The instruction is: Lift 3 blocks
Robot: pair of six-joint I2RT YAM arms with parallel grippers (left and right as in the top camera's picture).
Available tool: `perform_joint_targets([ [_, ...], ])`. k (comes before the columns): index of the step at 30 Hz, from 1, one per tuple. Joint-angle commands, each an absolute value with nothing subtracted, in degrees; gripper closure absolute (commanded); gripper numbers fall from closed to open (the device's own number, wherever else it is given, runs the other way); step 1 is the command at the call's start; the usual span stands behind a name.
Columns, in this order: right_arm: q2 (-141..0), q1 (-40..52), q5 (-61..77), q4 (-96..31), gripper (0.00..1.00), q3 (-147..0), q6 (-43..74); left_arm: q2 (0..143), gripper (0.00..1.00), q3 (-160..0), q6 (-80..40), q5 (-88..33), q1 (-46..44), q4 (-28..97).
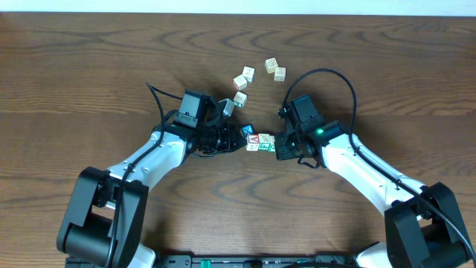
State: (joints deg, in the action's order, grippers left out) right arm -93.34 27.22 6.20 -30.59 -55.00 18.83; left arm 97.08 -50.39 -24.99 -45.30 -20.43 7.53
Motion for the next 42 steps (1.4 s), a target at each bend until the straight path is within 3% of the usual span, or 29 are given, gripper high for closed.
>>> perform_joint_targets([
  [1, -91.81, 28.99, 15.53, -29.54, 0.99, -57.32, 17.52, 96.12, 0.93, -52.84, -23.79, -50.30, -22.59, 6.85],
  [42, -91.81, 28.97, 19.64, -27.53, 0.99, -57.34, 26.15, 96.12, 0.93, -52.84, -23.59, -50.30, -22.59, 6.87],
])
